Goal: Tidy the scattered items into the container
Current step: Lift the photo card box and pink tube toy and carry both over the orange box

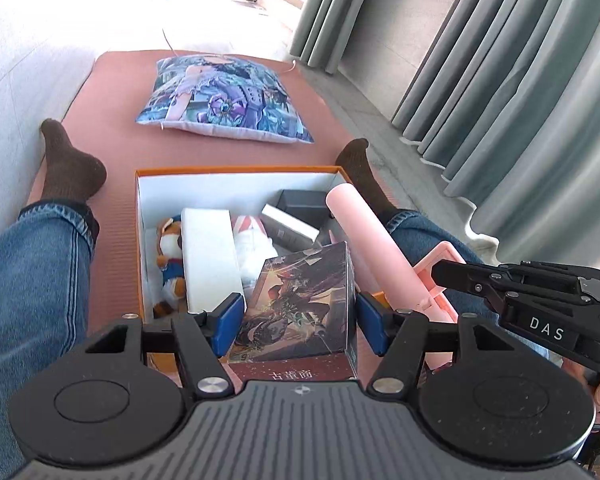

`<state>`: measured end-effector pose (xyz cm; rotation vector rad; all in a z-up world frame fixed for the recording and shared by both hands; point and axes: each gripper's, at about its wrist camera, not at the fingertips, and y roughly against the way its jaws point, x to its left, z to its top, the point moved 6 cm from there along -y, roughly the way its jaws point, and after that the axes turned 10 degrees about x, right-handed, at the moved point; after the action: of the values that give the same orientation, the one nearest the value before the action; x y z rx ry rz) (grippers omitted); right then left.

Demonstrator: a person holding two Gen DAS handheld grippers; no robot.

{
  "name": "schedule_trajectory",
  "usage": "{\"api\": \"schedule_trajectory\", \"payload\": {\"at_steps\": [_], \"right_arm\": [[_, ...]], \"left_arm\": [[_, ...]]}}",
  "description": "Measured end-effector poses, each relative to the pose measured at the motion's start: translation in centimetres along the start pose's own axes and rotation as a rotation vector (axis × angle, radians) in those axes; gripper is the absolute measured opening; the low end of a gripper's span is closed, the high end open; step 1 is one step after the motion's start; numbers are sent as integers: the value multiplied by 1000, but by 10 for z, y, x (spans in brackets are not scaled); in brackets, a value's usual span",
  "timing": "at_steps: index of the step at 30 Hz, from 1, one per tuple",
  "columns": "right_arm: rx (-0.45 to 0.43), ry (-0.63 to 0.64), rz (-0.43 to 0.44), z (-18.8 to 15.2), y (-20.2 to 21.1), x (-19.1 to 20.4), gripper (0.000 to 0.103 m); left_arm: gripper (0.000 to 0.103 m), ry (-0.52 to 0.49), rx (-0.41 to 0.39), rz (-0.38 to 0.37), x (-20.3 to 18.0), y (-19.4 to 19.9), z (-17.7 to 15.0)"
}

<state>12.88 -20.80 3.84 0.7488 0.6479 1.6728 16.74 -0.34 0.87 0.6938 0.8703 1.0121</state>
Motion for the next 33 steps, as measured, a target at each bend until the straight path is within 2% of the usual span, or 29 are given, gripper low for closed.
{"api": "schedule_trajectory", "payload": {"at_steps": [3, 8, 13, 17, 24, 33], "right_arm": [[-30, 13, -28, 15, -1, -4, 7], [-83, 26, -63, 38, -9, -11, 7], [-101, -11, -81, 57, -29, -25, 7], [-82, -39, -110, 61, -57, -39, 7], [-16, -52, -187, 49, -105, -57, 7], [14, -27, -226, 38, -126, -63, 7]], "left_arm": [[71, -19, -40, 16, -4, 2, 18], [71, -5, -95, -2, -8, -2, 46], [71, 21, -133, 49, -7, -20, 66], [71, 87, -111, 10, 0, -49, 74], [71, 151, -40, 25, 8, -103, 65], [71, 192, 19, 36, 7, -140, 56]]}}
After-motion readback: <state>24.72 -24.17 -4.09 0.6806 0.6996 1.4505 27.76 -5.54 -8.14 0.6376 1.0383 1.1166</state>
